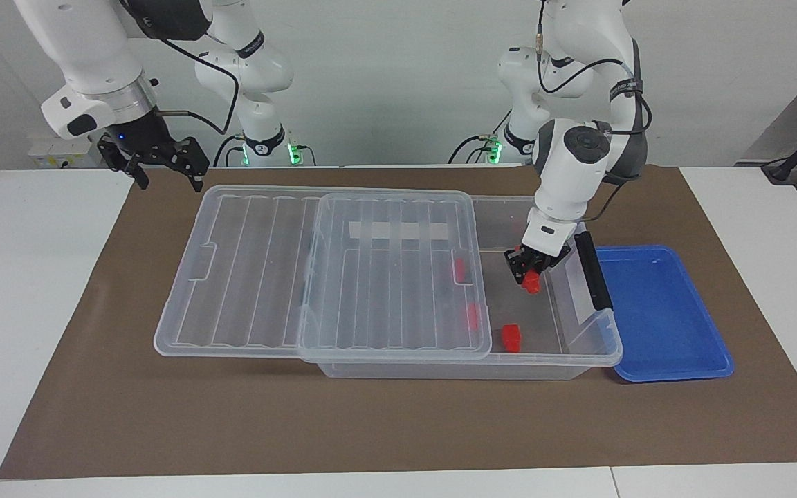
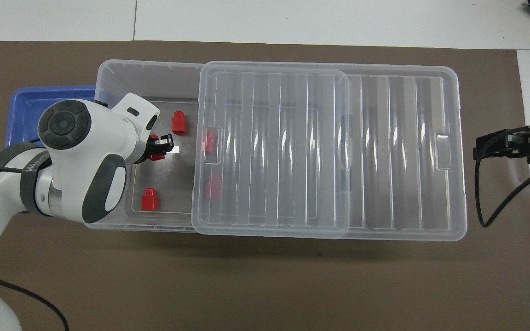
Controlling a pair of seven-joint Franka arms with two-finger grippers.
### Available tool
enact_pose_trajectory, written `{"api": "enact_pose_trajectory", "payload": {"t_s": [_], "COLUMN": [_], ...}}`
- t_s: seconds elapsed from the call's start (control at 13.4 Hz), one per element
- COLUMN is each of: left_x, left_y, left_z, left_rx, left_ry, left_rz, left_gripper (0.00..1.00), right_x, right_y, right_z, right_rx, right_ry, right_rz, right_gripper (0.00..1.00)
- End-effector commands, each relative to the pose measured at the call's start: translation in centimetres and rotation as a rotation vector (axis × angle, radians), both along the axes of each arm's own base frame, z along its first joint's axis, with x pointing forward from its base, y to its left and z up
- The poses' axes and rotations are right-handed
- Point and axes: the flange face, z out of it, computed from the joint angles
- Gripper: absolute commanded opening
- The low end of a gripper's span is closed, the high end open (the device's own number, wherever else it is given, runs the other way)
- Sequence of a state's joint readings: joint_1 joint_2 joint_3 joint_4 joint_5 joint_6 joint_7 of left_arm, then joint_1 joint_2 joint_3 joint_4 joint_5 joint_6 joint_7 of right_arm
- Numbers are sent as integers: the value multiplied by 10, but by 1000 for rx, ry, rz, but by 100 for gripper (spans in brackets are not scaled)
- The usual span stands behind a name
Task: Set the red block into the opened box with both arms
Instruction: 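Carry the red block into the open box with the left gripper, then lower the red block into the box and open the left gripper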
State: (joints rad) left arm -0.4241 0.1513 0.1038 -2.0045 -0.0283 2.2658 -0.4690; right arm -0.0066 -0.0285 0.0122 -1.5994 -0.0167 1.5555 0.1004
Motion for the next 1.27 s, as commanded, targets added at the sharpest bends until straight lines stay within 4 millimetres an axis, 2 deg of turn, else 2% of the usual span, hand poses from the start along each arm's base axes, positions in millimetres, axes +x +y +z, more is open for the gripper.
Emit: {"api": "enact_pose_trajectory", "payload": {"t_s": [0.0, 0.22, 0.37, 0.9, 1.05, 1.19], "left_x": [-8, -7, -7, -9, -13, -16], "left_y": [-9, -10, -20, -22, -21, -21], "left_z": [-28, -56, -74, -81, -86, -90], "left_rx": [-3, -1, 1, 12, 47, 61], "left_ry": [-26, -36, -41, -38, -37, -32], "left_rz": [-28, -26, -30, -37, -72, -85], "left_gripper": [0, 0, 0, 0, 0, 0], "right_x": [-5, -5, -5, -5, -5, -2], "right_y": [-1, -1, -1, -3, -20, -22], "right_z": [0, 0, 0, 1, 1, 0], "right_rx": [16, 18, 16, 18, 18, 18], "right_ry": [0, 0, 0, -2, -2, -26], "right_rz": [-16, -16, -16, -17, -49, -57], "right_gripper": [100, 100, 100, 100, 100, 97]}}
